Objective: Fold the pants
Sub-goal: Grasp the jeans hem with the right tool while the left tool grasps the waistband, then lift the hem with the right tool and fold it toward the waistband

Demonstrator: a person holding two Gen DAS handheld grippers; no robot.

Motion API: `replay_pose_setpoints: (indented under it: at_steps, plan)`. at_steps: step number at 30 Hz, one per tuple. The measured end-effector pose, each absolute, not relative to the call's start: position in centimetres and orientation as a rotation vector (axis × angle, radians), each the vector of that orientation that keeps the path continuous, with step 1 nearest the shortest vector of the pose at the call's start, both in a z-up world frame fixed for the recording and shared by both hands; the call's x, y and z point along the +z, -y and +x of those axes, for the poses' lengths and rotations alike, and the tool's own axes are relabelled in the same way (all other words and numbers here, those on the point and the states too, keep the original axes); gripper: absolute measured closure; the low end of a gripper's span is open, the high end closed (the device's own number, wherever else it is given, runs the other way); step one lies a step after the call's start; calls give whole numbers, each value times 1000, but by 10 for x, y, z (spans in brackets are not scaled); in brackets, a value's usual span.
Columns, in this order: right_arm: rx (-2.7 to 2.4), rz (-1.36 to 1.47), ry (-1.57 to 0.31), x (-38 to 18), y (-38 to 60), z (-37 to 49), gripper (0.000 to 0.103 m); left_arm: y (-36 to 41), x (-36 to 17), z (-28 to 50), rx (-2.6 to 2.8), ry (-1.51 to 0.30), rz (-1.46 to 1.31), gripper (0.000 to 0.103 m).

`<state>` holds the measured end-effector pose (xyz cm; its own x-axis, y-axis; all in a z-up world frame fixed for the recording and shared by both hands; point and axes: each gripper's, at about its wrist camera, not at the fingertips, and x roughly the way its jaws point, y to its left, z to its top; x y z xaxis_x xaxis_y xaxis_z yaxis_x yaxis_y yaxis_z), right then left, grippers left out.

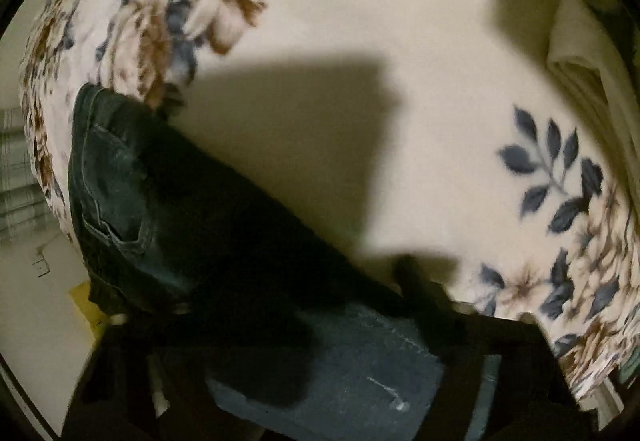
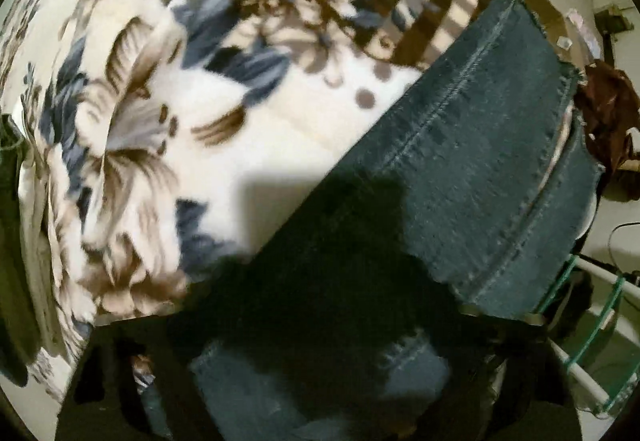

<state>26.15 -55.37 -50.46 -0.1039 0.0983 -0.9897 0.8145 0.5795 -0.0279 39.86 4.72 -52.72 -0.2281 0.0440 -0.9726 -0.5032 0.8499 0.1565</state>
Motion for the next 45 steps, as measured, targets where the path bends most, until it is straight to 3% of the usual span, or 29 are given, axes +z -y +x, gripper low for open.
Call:
replay_pose_setpoints:
  at_steps: [1, 2, 3, 5, 6, 13, 20, 22, 23, 24, 27, 32, 33, 35, 39, 45]
  plan:
    - [-721, 788, -1576, -508, 553, 261, 59, -45, -519, 392, 523, -1707, -352, 63]
    - [-716, 785, -1565, -512, 551, 261, 75, -43, -512, 385, 515, -1684, -351, 76]
    - [-706, 784, -1551, -514, 550, 259, 89, -39, -502, 377, 507, -1657, -346, 80]
    - [-686, 775, -1526, -513, 547, 254, 101, -36, -481, 358, 483, -1607, -365, 88]
    - [-681, 769, -1518, -509, 545, 249, 102, -35, -470, 349, 470, -1584, -371, 89]
    - [-608, 733, -1424, -472, 529, 173, 103, -13, -380, 225, 349, -1448, -354, 94]
    - [-509, 863, -1422, -458, 530, 108, 100, 1, -384, 109, 337, -1527, -376, 95]
    - [-440, 962, -1371, -459, 545, 102, 83, -3, -399, 96, 350, -1550, -410, 95]
    - [-424, 982, -1358, -452, 559, 98, 58, -6, -406, 94, 354, -1553, -420, 95]
    - [-415, 999, -1337, -454, 561, 100, 48, -3, -408, 86, 356, -1556, -422, 95]
    - [-381, 1027, -1299, -456, 568, 118, 42, -1, -420, 85, 354, -1549, -414, 95]
    - [-455, 964, -1361, -491, 572, 188, 42, 1, -425, 85, 350, -1540, -411, 95]
    - [-468, 954, -1374, -499, 572, 197, 56, 3, -424, 83, 348, -1540, -409, 95]
    - [-518, 887, -1394, -507, 571, 208, 98, 1, -424, 80, 342, -1538, -403, 95]
    - [-538, 862, -1355, -490, 574, 182, 99, -7, -432, 94, 333, -1532, -393, 95]
    - [-588, 877, -1342, -471, 584, 60, 101, -17, -441, 78, 330, -1572, -332, 95]
